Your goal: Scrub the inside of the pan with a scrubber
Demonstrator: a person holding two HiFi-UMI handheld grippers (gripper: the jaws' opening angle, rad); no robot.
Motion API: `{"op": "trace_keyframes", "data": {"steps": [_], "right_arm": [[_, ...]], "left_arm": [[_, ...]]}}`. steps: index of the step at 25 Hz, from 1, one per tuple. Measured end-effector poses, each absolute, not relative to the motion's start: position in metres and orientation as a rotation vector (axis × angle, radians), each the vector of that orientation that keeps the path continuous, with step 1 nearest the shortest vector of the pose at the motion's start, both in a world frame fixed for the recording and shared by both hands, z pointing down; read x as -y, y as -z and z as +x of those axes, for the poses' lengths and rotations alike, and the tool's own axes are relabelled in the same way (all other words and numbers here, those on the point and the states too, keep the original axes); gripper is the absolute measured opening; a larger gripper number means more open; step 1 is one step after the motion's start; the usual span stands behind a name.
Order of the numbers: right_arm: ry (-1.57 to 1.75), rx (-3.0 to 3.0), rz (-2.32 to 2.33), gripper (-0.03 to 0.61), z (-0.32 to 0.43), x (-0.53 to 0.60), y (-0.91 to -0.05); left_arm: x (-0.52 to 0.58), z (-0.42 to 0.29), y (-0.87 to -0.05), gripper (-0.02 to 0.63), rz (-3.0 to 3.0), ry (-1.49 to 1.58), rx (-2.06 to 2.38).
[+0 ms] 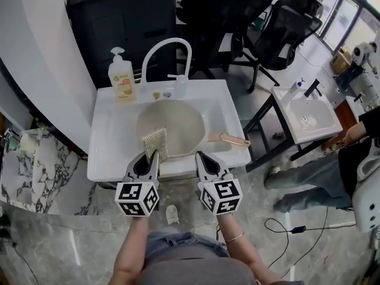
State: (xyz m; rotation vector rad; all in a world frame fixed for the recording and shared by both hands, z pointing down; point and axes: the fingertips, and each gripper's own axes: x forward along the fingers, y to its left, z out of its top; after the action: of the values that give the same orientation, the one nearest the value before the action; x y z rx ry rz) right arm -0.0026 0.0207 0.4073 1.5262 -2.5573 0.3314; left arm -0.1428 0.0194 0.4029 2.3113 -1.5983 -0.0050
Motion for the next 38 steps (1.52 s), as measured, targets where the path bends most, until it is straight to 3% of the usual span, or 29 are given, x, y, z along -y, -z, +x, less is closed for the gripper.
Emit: {"op": "trace_keyframes", "data": {"steps": [24, 38], "right_arm": [[-0.384, 2.379, 1.627, 0.011, 0.008, 0.071, -0.432], [-0.465, 2.296, 1.711, 0.011, 0.063, 0.130, -0.451]], "left_arm": [[0.087, -0.140, -0.440, 0.066, 2.329, -0.135, 1.427], [0.143, -0.075, -0.473, 0.066, 2.401, -0.309, 1.214]]}}
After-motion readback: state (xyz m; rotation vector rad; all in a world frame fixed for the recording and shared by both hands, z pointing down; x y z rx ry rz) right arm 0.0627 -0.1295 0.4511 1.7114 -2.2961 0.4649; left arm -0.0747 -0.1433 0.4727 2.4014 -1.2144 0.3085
